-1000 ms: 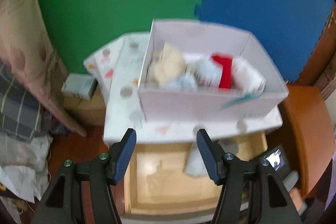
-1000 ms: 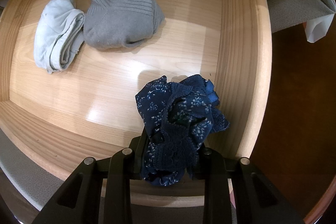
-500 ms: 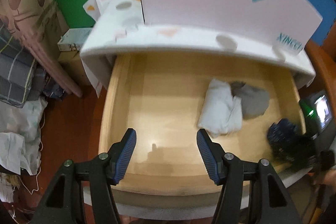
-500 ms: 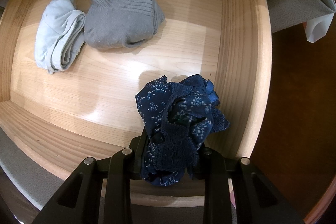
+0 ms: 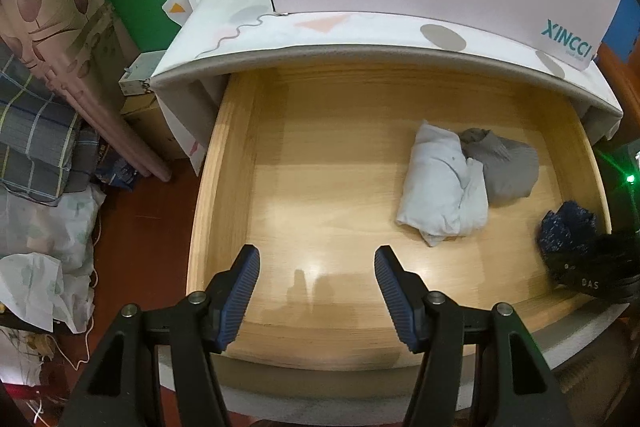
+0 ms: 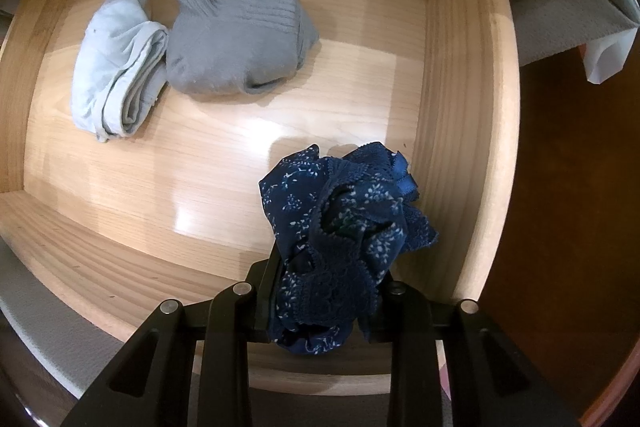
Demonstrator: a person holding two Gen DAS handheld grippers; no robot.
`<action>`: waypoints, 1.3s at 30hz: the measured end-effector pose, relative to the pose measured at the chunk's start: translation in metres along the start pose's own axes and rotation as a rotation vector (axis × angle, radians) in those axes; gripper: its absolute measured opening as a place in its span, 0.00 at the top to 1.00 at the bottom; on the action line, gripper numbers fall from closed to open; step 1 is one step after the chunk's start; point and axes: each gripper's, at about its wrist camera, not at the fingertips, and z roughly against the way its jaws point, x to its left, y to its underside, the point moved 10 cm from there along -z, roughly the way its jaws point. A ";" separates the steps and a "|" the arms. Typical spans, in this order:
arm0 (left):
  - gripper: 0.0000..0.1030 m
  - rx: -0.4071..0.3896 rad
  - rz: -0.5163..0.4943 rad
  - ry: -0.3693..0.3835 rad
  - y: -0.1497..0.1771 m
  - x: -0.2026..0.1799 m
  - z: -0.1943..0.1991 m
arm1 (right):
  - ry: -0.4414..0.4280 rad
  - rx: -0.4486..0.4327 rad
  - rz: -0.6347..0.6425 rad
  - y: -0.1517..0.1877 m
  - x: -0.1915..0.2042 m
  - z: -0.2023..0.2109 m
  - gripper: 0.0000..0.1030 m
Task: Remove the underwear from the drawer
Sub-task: 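Withdraw the empty left tool back over the open drawer, then lift the dark blue underwear with the right tool and carry it over the box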
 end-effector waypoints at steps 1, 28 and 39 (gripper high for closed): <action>0.40 -0.001 -0.001 -0.001 0.000 0.000 0.000 | 0.003 -0.014 0.007 -0.001 0.001 0.002 0.75; 0.40 -0.014 0.047 0.016 0.000 0.009 0.001 | -0.097 -0.310 -0.024 -0.016 -0.002 0.118 0.75; 0.40 -0.014 0.054 0.022 0.000 0.009 0.002 | -0.094 -0.460 -0.025 -0.040 -0.029 0.226 0.75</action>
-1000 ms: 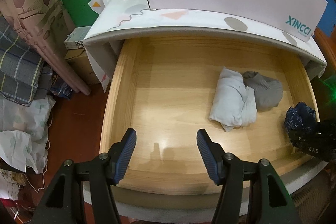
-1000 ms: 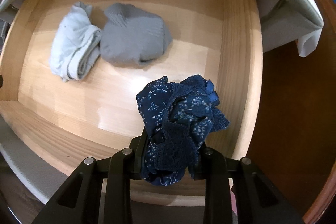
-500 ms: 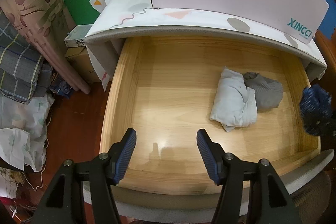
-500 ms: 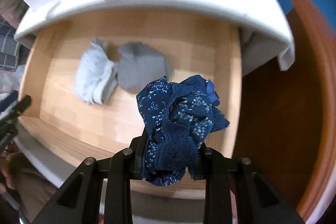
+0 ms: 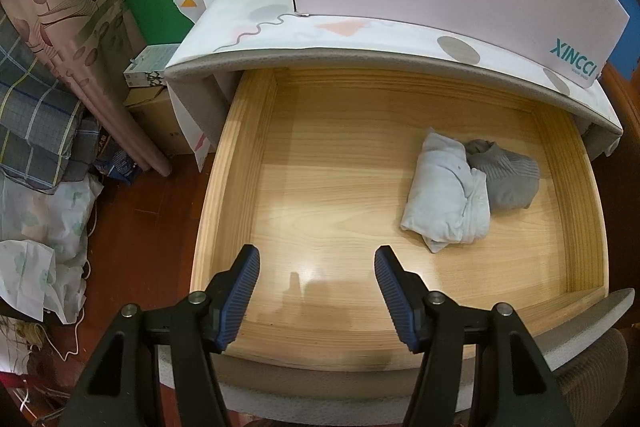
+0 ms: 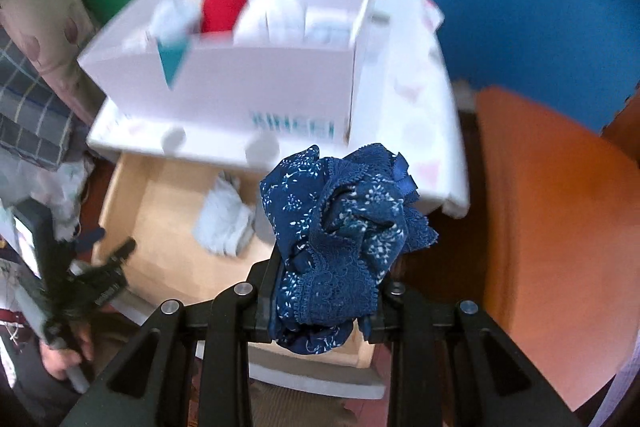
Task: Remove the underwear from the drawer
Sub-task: 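Lift the dark blue underwear with the right tool and carry it over the box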
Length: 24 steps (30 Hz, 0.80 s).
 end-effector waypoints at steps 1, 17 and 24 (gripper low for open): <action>0.40 0.000 0.000 0.001 0.000 0.000 0.000 | 0.001 -0.019 0.004 -0.011 0.001 0.010 0.75; 0.40 0.007 0.019 0.001 0.000 0.002 -0.002 | 0.023 -0.154 0.055 -0.114 0.032 0.051 0.75; 0.40 0.005 0.037 0.008 -0.001 0.005 -0.001 | 0.017 -0.127 0.076 -0.140 0.052 0.022 0.75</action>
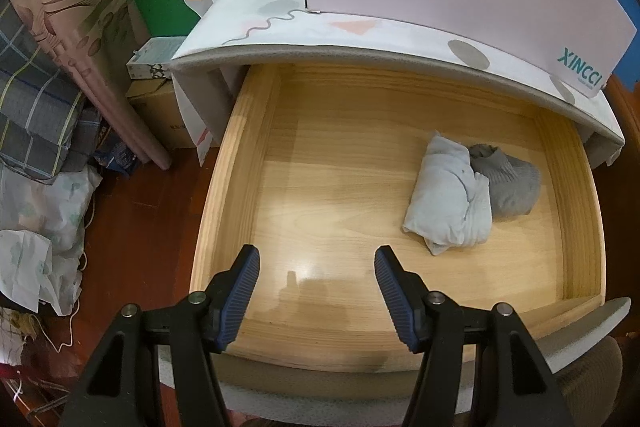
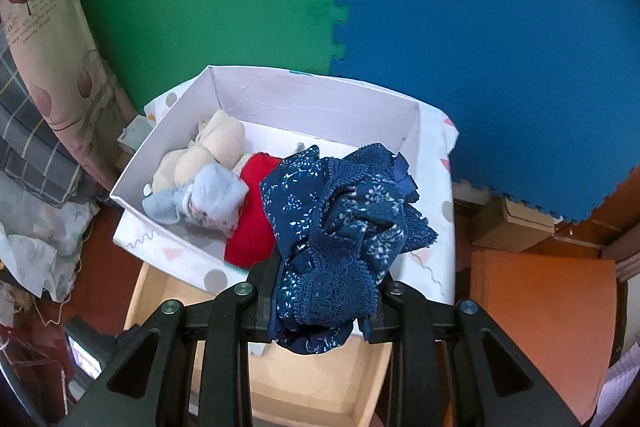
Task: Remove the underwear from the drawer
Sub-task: 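Lift the dark blue underwear with the right tool and carry it over the box, then open the right tool to release the blue underwear into the box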
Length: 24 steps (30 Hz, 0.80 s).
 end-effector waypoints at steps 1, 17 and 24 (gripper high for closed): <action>0.40 -0.001 0.003 0.002 0.000 0.000 0.000 | 0.001 0.003 0.002 -0.002 0.001 -0.004 0.75; 0.40 -0.015 0.045 0.038 -0.003 0.001 0.004 | 0.010 0.083 -0.006 -0.017 0.013 -0.082 0.73; 0.40 -0.011 0.048 0.042 -0.004 0.000 0.003 | 0.038 0.117 0.004 -0.008 0.010 -0.097 0.69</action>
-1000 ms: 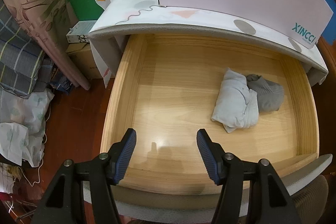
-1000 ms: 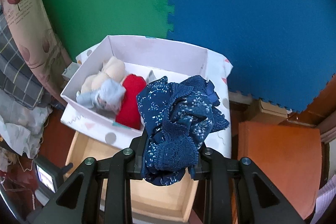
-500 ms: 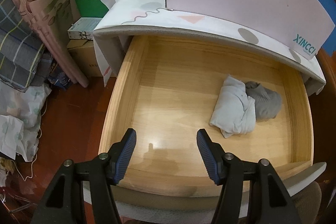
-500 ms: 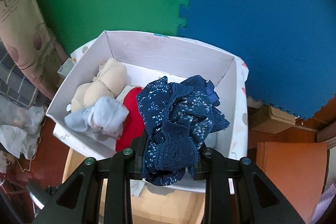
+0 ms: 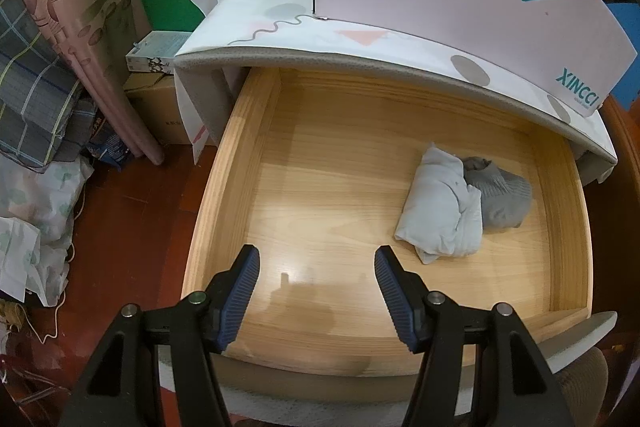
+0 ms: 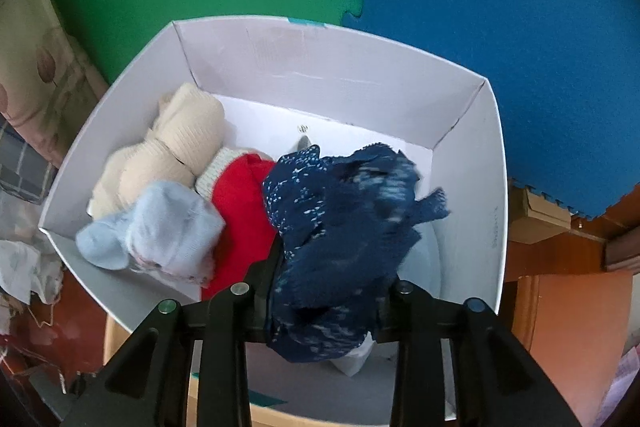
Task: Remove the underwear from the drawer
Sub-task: 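Open the right tool to release the blue underwear into the box, then move the right tool back into the drawer and close it on the grey sock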
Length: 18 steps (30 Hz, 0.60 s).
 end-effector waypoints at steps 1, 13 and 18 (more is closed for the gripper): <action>0.40 0.001 -0.001 0.000 0.000 0.000 0.000 | 0.001 -0.004 0.002 0.000 0.000 0.002 0.68; 0.40 0.014 -0.002 -0.015 0.002 0.000 -0.003 | -0.060 -0.085 0.000 0.009 -0.004 0.055 0.52; 0.40 0.016 -0.008 -0.025 0.002 0.000 -0.004 | -0.094 -0.122 0.031 0.029 -0.006 0.084 0.52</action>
